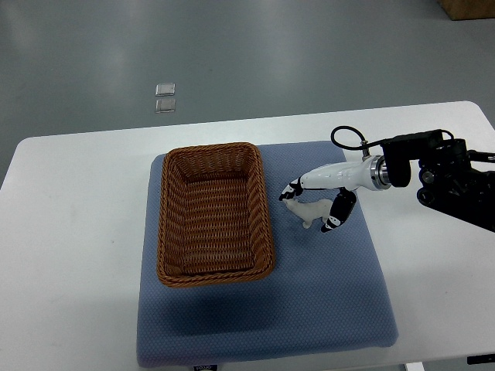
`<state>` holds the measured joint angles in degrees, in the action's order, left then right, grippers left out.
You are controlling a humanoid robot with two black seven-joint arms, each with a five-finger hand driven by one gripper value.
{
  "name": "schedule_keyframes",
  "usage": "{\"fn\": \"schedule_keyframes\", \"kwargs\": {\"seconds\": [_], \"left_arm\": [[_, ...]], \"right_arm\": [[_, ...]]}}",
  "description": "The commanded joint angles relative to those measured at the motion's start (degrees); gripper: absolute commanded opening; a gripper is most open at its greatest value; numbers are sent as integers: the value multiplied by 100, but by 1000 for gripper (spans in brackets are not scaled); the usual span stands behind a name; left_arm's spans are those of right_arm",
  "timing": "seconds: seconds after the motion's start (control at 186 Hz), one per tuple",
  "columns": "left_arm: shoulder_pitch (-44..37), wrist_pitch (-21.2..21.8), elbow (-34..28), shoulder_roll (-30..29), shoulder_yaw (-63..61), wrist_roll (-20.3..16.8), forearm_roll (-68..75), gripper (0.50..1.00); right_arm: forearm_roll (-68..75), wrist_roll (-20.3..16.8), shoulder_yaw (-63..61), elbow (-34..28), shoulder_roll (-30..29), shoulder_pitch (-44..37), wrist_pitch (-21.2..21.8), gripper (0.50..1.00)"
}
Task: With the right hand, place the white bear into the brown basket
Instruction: 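Lower the right hand onto the white bear and close fingers around it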
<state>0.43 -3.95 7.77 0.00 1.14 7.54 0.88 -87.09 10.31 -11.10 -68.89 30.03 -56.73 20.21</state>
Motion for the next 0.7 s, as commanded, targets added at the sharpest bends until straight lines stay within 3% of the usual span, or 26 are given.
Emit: {"fn": "schedule_keyframes", "kwargs": {"seconds": [0.0, 0.167, 0.312, 0.457, 0.57, 0.694], "left_arm": [[1, 0, 5, 0, 0, 2, 0, 1000], [1, 0, -4, 0, 0, 2, 0, 1000], [1, 0, 5, 0, 0, 2, 0, 1000], [1, 0, 5, 0, 0, 2, 0, 1000], [1, 0, -4, 0, 0, 2, 0, 1000], [1, 0, 5, 0, 0, 2, 0, 1000]], "right_arm": [[-10, -3, 11, 42, -15, 30, -53, 795], [-19, -3, 11, 51, -41, 30, -70, 752], [-45, -3, 37, 51, -50, 83, -70, 660], [-71, -3, 46, 51, -85, 92, -61, 613], [-71, -11, 46, 69, -85, 83, -53, 500], [-54, -3, 29, 69, -50, 48, -44, 500]]}}
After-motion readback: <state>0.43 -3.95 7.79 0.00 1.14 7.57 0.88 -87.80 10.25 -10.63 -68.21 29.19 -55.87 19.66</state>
